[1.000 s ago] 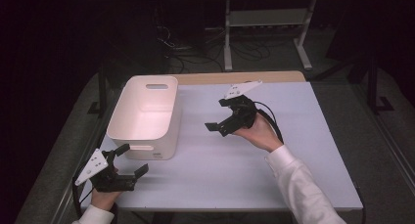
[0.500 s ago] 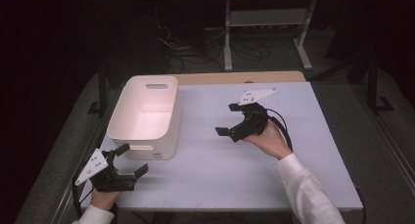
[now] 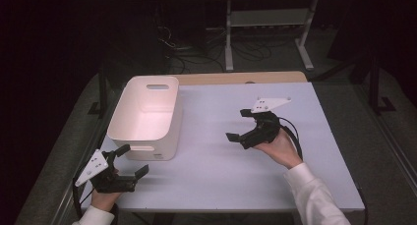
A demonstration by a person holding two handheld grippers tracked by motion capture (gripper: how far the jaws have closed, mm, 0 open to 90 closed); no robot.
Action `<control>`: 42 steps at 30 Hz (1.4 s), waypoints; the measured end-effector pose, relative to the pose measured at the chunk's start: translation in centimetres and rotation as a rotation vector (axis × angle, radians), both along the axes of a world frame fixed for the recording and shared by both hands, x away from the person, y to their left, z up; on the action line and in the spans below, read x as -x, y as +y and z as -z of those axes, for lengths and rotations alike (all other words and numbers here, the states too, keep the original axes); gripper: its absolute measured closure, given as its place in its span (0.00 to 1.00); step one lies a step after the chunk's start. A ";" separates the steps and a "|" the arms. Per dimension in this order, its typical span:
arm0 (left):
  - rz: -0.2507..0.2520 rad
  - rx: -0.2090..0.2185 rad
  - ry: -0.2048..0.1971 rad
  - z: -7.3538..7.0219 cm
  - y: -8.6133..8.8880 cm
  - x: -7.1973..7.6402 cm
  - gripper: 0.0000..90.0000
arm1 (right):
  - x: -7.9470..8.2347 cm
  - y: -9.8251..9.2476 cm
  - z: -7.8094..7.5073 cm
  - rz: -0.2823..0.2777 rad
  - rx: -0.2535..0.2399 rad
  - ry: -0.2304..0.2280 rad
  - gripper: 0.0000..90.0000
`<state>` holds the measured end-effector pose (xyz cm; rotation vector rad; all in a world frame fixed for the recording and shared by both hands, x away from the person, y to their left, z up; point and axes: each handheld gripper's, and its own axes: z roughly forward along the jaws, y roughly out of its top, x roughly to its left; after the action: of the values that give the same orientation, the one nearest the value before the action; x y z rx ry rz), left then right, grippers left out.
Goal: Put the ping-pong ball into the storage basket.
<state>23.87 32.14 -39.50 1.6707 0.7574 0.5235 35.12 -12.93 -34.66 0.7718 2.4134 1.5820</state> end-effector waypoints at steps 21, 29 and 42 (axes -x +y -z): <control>0.007 -0.003 -0.005 0.0 0.0 0.0 0.01 | 2.0 -3.2 1.4 0.048 -0.012 0.002 0.00; 0.009 -0.002 -0.005 0.0 0.0 0.0 0.01 | 2.8 -4.7 2.0 0.083 -0.020 0.001 0.00; 0.003 0.001 -0.007 0.0 0.0 0.0 0.01 | 4.0 -7.1 3.1 0.132 -0.042 -0.005 0.00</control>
<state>23.87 32.10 -39.50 1.6676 0.7495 0.5266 31.13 -20.00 -37.81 0.9125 2.2812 1.5858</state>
